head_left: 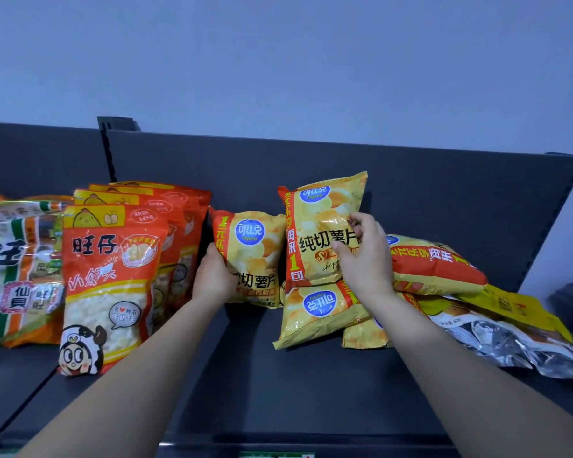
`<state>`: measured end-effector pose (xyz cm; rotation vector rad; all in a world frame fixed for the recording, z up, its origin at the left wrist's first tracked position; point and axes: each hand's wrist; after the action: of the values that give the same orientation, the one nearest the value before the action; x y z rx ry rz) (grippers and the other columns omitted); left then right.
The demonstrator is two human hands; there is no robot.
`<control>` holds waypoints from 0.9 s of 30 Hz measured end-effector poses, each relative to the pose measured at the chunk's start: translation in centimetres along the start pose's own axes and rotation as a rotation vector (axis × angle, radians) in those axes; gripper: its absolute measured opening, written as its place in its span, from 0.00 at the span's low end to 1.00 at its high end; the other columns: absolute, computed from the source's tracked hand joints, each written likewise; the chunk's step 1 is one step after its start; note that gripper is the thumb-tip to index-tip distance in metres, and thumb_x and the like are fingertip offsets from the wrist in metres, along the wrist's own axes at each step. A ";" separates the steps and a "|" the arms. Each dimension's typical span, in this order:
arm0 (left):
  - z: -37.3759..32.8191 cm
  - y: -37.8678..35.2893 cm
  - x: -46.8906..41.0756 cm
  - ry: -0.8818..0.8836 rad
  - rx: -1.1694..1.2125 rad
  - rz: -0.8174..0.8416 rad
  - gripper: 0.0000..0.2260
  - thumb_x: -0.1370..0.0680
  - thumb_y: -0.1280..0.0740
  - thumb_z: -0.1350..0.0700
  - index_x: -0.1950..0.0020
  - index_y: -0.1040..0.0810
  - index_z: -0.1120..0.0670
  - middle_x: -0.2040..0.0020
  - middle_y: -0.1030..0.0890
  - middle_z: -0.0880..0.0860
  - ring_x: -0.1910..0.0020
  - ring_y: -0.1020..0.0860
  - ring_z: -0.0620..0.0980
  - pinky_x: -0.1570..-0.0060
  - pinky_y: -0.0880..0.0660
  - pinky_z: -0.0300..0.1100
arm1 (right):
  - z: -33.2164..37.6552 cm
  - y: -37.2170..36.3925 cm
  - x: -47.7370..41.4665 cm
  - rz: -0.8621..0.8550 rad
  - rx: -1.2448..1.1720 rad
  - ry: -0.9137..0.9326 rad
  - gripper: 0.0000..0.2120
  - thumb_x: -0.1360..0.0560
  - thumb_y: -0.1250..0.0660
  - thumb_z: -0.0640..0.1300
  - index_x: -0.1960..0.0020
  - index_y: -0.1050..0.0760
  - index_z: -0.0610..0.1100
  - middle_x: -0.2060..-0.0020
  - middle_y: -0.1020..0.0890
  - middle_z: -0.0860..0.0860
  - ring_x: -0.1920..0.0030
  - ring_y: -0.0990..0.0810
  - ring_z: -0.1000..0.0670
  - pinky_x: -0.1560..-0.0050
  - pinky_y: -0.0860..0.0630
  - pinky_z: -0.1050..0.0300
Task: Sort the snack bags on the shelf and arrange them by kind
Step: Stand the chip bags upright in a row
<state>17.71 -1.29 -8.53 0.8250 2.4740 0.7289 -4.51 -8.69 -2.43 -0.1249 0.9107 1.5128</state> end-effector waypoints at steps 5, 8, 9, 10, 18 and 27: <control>0.4 -0.6 0.8 0.031 -0.053 -0.005 0.45 0.29 0.27 0.63 0.22 0.53 0.60 0.29 0.36 0.63 0.30 0.35 0.62 0.32 0.35 0.55 | -0.5 0.1 -0.3 0.015 -0.007 0.003 0.23 0.26 0.28 0.40 0.33 0.30 0.44 0.41 0.26 0.49 0.41 0.28 0.54 0.46 0.31 0.61; -0.1 -1.0 2.8 -0.103 -0.151 -0.180 0.42 0.29 0.26 0.60 0.22 0.49 0.59 0.29 0.39 0.61 0.30 0.40 0.61 0.32 0.39 0.55 | -0.4 0.2 -0.4 -0.001 -0.030 0.015 0.23 0.25 0.29 0.39 0.33 0.30 0.45 0.41 0.26 0.50 0.44 0.30 0.57 0.47 0.31 0.62; -0.4 -1.3 3.5 -0.181 -0.163 -0.261 0.38 0.29 0.26 0.59 0.24 0.42 0.58 0.32 0.36 0.60 0.32 0.37 0.61 0.34 0.37 0.54 | -0.4 0.2 -0.4 -0.009 -0.030 0.021 0.23 0.25 0.29 0.39 0.33 0.30 0.45 0.42 0.26 0.50 0.44 0.30 0.57 0.47 0.31 0.62; -0.5 -1.8 3.9 -0.248 -0.150 -0.282 0.30 0.28 0.26 0.57 0.29 0.34 0.57 0.36 0.32 0.58 0.35 0.34 0.59 0.38 0.35 0.52 | -0.3 0.2 -0.5 -0.019 -0.029 0.028 0.22 0.25 0.29 0.39 0.33 0.30 0.45 0.42 0.26 0.50 0.44 0.29 0.56 0.48 0.32 0.62; -3.1 -2.8 7.0 -0.199 0.004 0.610 0.45 0.39 0.21 0.39 0.27 0.35 0.46 0.35 0.26 0.46 0.37 0.27 0.45 0.36 0.29 0.44 | -0.4 0.3 -0.6 -0.049 0.001 0.056 0.22 0.25 0.29 0.40 0.33 0.30 0.44 0.44 0.27 0.50 0.44 0.29 0.56 0.50 0.34 0.63; -3.6 1.2 5.6 -0.085 0.280 0.570 0.30 0.41 0.31 0.64 0.39 0.25 0.49 0.48 0.18 0.53 0.55 0.19 0.52 0.54 0.20 0.46 | -0.2 0.9 -1.7 -0.092 -0.060 0.045 0.22 0.25 0.29 0.41 0.33 0.30 0.44 0.43 0.27 0.50 0.45 0.31 0.58 0.46 0.33 0.62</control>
<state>12.18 1.86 -6.32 1.6673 2.3015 0.5082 -5.11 -10.02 -1.20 -0.2420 0.8843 1.4572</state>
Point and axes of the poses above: each hand's wrist, its own x-axis away from the middle knuckle, its own y-axis out of the back of the hand, z = x × y
